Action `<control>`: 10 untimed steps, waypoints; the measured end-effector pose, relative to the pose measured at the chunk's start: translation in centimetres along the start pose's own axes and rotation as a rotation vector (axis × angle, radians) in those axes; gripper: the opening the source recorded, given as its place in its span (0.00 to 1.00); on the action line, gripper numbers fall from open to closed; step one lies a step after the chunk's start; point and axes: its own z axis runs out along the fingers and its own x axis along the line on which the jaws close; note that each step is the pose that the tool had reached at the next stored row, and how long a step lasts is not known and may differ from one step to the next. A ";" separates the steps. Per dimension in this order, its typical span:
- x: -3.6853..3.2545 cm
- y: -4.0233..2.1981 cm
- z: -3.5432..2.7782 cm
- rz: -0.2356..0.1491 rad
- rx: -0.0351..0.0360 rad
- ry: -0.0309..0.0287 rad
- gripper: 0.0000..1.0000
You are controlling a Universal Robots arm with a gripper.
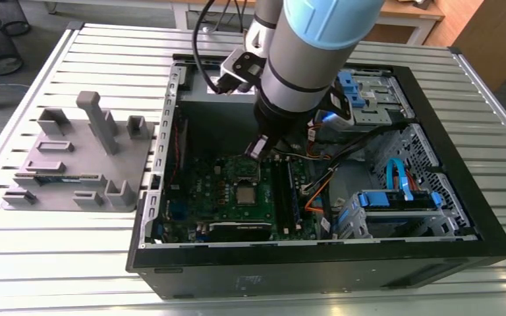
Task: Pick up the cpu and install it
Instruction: 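Close the cpu cover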
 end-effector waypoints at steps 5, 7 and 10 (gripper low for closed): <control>0.19 -0.12 -0.05 -0.014 0.0026 0.0101 0.11; 0.27 -0.16 -0.07 -0.019 0.0042 0.0150 0.11; 0.39 -0.23 -0.11 -0.027 0.0077 0.0245 0.11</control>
